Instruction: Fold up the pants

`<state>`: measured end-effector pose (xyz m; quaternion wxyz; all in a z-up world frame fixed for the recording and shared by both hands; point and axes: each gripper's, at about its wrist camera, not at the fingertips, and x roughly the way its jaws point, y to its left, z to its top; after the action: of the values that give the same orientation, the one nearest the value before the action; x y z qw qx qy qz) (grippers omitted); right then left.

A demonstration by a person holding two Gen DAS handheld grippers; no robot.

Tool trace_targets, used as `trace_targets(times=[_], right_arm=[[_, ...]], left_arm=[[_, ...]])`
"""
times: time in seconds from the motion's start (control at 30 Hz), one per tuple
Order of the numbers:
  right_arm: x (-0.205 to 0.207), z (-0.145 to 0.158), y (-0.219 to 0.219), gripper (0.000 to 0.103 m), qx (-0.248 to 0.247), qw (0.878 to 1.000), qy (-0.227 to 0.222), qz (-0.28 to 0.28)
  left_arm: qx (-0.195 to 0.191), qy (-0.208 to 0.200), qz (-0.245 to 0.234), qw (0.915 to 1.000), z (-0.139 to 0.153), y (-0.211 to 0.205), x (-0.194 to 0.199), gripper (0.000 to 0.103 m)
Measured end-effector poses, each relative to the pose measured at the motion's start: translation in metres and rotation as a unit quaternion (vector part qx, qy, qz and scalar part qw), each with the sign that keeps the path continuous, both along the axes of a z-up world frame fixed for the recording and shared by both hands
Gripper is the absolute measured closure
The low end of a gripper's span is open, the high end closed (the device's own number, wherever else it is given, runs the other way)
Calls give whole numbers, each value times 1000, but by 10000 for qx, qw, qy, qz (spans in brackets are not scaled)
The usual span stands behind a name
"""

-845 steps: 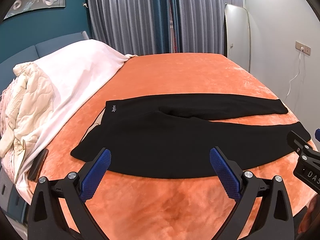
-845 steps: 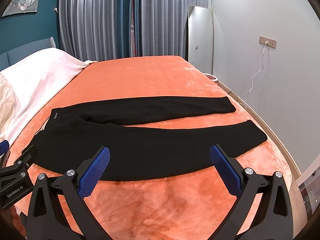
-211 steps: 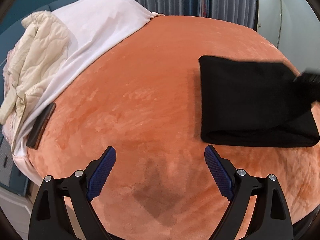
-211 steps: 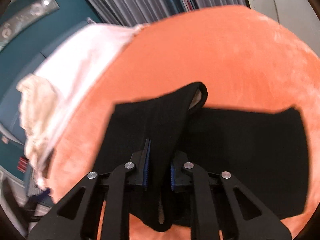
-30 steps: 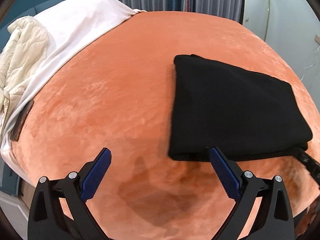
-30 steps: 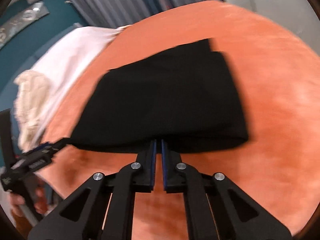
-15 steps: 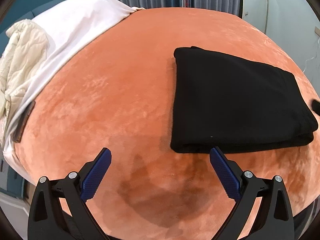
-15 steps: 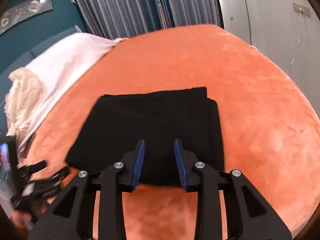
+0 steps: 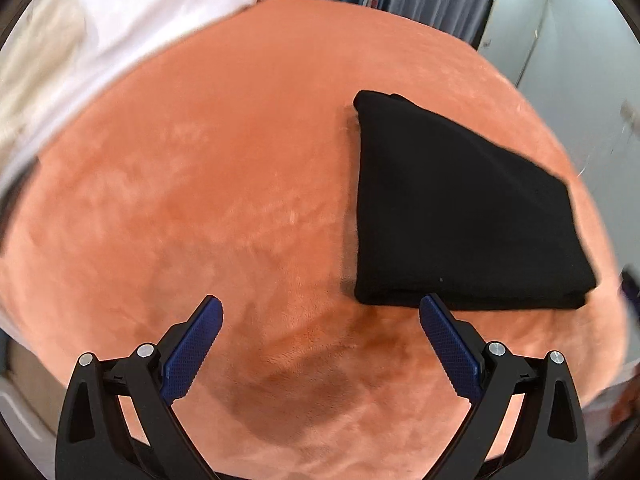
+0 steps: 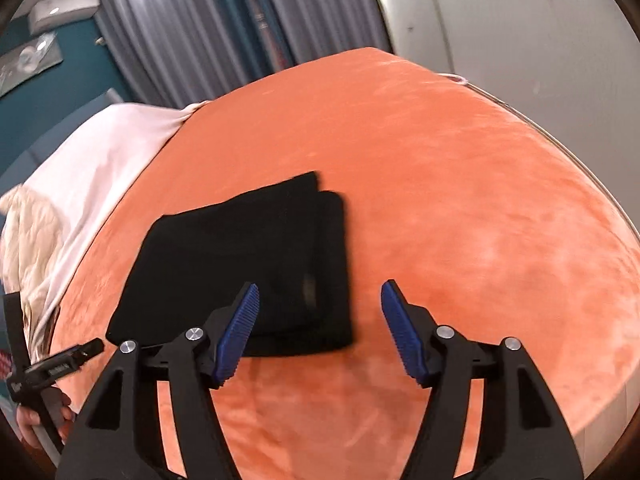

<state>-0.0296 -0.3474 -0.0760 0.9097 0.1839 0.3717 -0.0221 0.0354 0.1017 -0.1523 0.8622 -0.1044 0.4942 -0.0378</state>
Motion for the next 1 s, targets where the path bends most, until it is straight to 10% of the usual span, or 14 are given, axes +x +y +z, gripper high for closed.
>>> trace_targets(times=[0.23, 0.3, 0.6, 0.77, 0.9, 1.0], right_arm=[[14, -32, -33, 37, 1327, 9903, 402, -33], [21, -36, -30, 21, 1461, 9880, 495, -2], [51, -22, 15, 20, 1035, 9914, 422, 684], [72, -40, 49, 86, 110, 9919, 891, 893], [50, -14, 43, 90, 371, 9953, 298, 848], [65, -46, 37, 81, 172, 9926, 826, 876]], left_arm=[[-1768, 661, 97, 9820, -14, 22, 31, 6], [-1985, 776, -16, 9770, -17, 16, 40, 6], [-1208, 839, -236, 9888, -20, -20, 62, 6], [-1100, 847, -313, 9898, -23, -29, 63, 6], [-916, 811, -464, 9914, -24, -29, 63, 6], [-786, 770, -495, 9927, -29, -33, 67, 6]])
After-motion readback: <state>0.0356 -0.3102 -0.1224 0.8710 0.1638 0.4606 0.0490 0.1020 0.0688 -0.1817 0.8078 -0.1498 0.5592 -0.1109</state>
